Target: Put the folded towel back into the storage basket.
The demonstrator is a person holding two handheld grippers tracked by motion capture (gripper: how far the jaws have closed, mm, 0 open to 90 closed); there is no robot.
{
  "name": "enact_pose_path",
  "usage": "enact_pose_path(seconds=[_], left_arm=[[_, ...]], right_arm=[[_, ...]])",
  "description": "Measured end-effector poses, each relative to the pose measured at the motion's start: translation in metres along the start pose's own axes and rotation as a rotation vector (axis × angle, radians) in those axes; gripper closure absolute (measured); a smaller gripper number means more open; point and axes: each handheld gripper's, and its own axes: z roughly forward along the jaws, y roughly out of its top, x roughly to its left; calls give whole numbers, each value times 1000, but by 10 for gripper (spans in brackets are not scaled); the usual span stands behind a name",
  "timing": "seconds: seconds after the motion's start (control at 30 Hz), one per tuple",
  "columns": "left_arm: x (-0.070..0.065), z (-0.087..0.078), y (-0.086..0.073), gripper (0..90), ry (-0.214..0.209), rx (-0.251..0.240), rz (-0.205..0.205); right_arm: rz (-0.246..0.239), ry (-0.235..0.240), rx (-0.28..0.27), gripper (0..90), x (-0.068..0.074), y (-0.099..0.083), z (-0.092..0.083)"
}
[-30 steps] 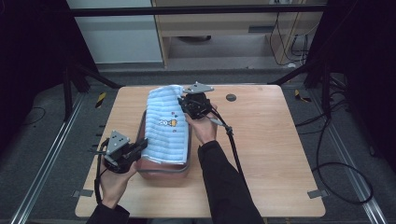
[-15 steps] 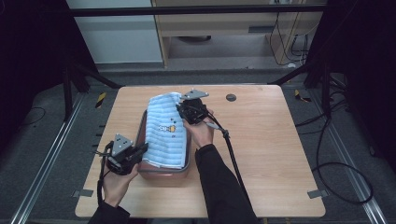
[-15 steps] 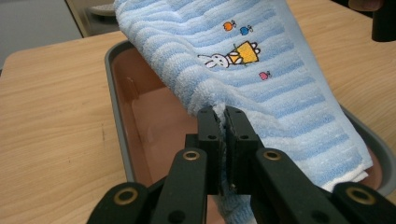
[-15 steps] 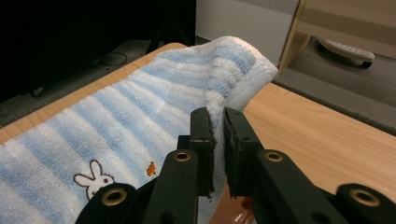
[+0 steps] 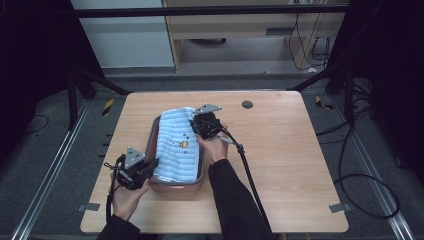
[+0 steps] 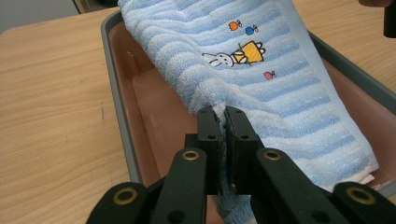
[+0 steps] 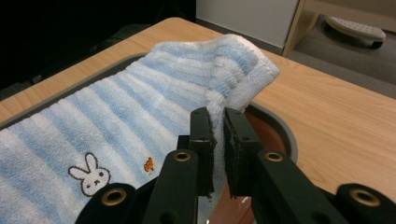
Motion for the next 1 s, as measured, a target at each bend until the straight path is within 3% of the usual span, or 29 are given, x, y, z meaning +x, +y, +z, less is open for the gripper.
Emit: enact_pose_path(seconds=[0.4,0.53,0.57,0.83,1.0], left_arm=[[0,8,-6,842,2,51,7],[2,11,-7,797,6,69,-1],[2,9,-6,748,18,54,4],[4,-1,0,675,32,-4,5],[5,-4,2,627,28,-20,14]], right_arm=[[3,5,70,801,0,-17,13],[-6,3,94,725,1,-20,14],[-10,-9,87,710,0,-20,12],[-4,-28,29,664,-5,-15,-3],[11,-42,-17,583,-13,-12,-19]])
